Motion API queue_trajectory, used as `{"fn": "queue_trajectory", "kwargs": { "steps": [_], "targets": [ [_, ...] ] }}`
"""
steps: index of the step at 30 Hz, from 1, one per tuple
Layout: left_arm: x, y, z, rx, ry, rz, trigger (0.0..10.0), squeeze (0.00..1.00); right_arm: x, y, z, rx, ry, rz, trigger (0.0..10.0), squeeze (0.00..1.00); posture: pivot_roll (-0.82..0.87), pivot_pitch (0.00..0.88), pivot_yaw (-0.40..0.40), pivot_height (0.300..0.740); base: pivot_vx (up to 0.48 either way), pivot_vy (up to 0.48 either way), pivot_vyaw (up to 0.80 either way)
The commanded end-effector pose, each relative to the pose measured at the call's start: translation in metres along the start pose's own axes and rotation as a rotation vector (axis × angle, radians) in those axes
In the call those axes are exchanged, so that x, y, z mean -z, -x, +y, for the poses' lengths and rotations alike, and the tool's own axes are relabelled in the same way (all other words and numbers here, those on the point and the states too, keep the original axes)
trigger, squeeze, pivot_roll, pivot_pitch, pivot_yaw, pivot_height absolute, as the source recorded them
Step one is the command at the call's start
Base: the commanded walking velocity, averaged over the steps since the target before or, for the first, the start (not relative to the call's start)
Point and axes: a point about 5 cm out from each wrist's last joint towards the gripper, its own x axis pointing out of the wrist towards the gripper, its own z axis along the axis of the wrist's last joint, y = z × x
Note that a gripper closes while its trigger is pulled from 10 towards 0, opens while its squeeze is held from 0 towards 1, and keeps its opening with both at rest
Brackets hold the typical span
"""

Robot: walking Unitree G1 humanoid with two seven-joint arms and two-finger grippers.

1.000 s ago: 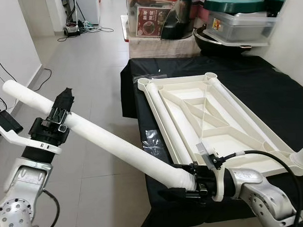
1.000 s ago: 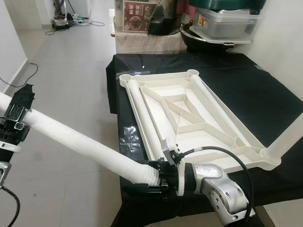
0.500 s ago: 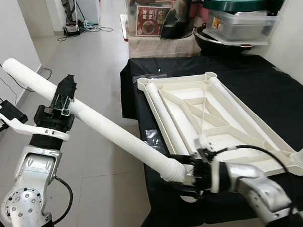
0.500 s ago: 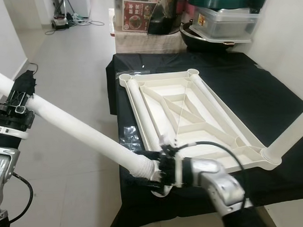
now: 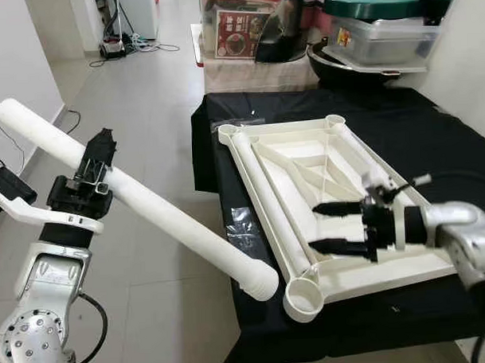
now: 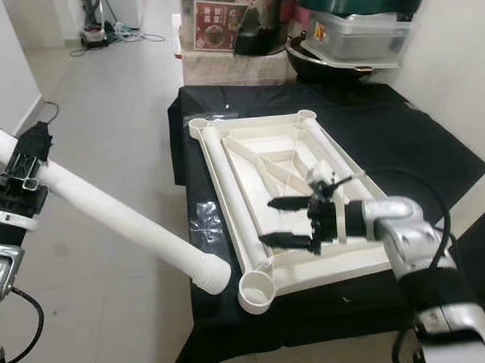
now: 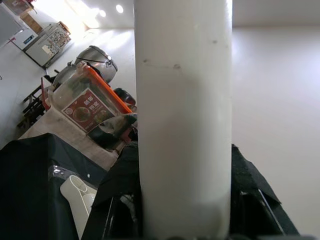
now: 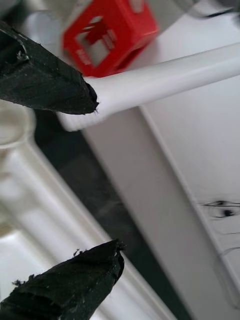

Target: Building children table

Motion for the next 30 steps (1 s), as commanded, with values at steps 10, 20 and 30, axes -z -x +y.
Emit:
{"fn": "queue_trajectory", "kwargs": {
  "steps": [10,20,30],
  "targets": [
    [0.009,-0.003,-0.017,0.09,-0.091,0.058,0.0,0.0,-0.049,-0.093,0.018,-0.059,-0.109,-0.16,10.0,0.0,0.05,0.0,-0.07,0.74,0.0,0.0,0.0],
    [0.014,-0.002,-0.021,0.099,-0.125,0.077,0.0,0.0,-0.061,-0.146,0.059,-0.315,-0.13,0.039,10.0,0.0,0.07,0.0,-0.089,0.74,0.0,0.0,0.0],
    [0.021,-0.001,-0.021,0.095,-0.147,0.096,0.0,0.0,-0.058,-0.169,0.084,-0.363,-0.141,0.121,10.0,0.0,0.07,0.0,-0.089,0.74,0.0,0.0,0.0]
  ]
}}
